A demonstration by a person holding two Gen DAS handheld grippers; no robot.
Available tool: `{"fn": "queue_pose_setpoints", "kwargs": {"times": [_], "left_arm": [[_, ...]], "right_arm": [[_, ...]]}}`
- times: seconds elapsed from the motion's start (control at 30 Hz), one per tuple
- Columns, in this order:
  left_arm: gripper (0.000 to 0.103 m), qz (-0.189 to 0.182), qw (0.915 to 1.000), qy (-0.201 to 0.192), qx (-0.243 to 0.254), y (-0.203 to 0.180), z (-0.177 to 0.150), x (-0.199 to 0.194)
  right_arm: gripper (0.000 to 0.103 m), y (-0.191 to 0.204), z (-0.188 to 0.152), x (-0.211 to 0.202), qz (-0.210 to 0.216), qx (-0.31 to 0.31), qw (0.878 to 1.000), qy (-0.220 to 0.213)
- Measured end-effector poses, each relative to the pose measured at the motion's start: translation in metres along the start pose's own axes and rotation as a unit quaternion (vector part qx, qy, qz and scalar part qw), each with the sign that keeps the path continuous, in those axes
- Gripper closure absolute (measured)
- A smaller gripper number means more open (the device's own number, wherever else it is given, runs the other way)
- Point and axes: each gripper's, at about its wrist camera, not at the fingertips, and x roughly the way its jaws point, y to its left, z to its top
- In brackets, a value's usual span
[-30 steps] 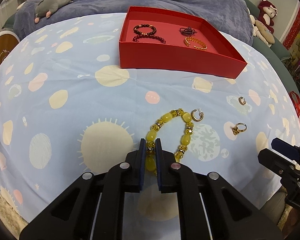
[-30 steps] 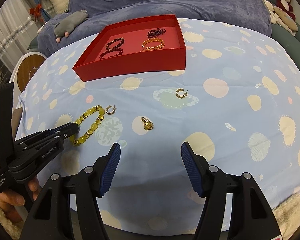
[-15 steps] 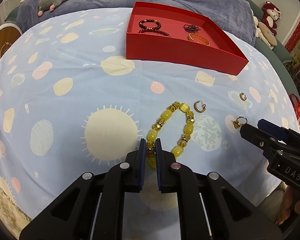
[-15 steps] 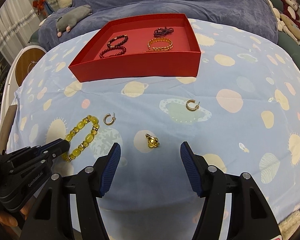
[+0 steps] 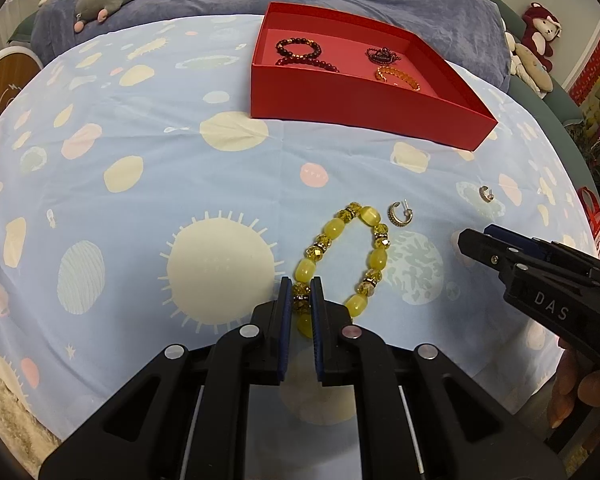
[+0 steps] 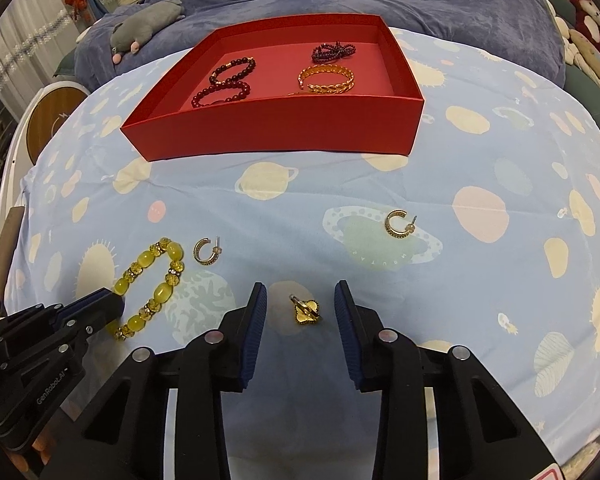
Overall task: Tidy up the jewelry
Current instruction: 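Grasp the small gold charm with right tool while left tool holds bracelet, then carry the bracelet and charm into the red box and open both tools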
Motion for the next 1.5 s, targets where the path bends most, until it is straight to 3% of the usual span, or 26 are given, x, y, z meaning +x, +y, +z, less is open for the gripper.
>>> {"fn": "queue_pose_setpoints", "kwargs": {"times": [0.2,0.57,1.03,1.5], "left_arm": [[0.094,-0.003,1.0,0.001,-0.005,0.001,0.001,0.001],[0.094,-0.018,0.9998,-0.001,-0.004,-0.004,0.001,-0.008],[0.094,-0.056,0.9979,-0.032,-0.005,-0.021,0.014,-0.05],[0.094,-0.096,0.9932,-0.065,0.011,-0.047,0.047,-0.099]], "right_arm": [[0.092,-0.002,-0.002,0.001,0.002,0.001,1.0,0.004],[0.092,-0.013,-0.014,-0.019,0.017,0.029,0.999,-0.009],[0.092,-0.017,-0.03,-0.057,0.034,0.048,0.998,-0.022],[0.092,-0.009,-0.013,-0.095,0.061,0.044,0.996,-0.054]]}}
